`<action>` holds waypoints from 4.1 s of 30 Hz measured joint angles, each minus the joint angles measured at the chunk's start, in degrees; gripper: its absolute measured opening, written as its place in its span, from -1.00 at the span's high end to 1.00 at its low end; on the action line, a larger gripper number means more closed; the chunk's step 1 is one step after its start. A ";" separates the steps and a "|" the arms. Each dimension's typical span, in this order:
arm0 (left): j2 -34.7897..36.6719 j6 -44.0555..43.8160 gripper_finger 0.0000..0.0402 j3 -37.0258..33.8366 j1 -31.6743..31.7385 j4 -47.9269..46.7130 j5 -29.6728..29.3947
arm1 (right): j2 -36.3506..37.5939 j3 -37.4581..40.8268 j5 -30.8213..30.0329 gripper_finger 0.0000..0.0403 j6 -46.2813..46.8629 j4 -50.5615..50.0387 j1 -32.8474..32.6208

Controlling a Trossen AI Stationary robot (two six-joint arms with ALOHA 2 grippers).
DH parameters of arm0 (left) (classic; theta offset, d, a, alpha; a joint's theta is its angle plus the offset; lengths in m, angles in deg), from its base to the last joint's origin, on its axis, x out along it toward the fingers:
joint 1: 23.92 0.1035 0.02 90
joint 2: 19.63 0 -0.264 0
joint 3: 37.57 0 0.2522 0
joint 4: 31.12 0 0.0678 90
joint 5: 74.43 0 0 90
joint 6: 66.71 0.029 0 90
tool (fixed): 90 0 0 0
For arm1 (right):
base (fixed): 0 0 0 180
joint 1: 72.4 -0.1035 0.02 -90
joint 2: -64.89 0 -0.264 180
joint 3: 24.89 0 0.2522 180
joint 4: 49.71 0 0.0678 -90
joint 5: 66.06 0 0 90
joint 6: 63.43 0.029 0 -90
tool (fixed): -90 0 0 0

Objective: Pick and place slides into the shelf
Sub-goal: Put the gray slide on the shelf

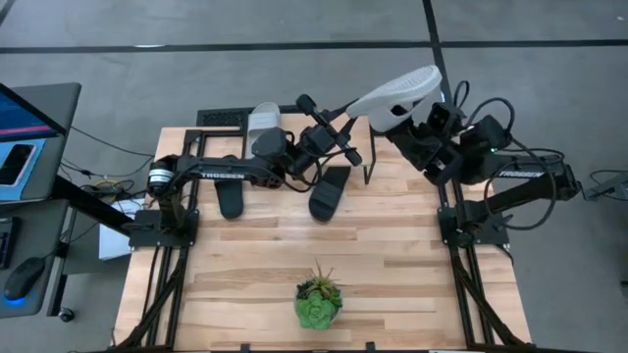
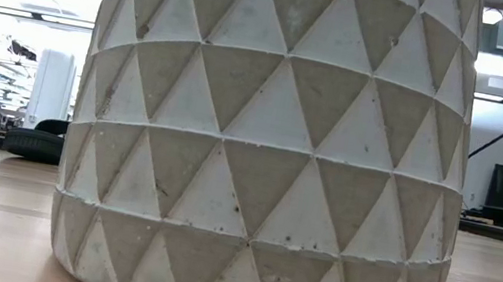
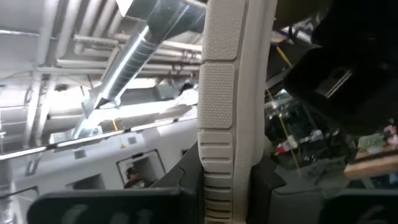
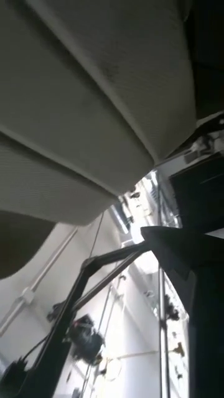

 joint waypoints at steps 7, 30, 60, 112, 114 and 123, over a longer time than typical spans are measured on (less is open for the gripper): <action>0.06 1.22 0.77 0.02 -0.07 -1.25 -1.22 | 0.91 0.02 -0.24 -0.24 0.02 -3.36 0.03; 11.53 -14.78 0.77 0.15 1.66 -20.59 -1.32 | 7.45 0.22 0.10 -0.24 -0.30 -27.89 -2.19; 30.99 -80.55 0.77 -24.21 -8.56 -38.35 -8.47 | 20.96 0.15 -3.38 -0.24 -1.98 -56.59 -4.71; 30.89 -123.59 0.77 -41.35 -8.20 -30.35 -9.17 | 21.70 0.15 -3.14 -0.24 -2.40 -67.51 5.21; 30.90 -124.90 0.77 -41.81 -9.12 -30.41 -11.98 | 21.97 0.15 -3.15 -0.24 -2.39 -67.94 5.21; 29.96 -129.85 0.77 -44.16 -10.67 -30.05 -13.57 | 22.79 0.15 -3.38 -0.24 -3.64 -69.73 6.11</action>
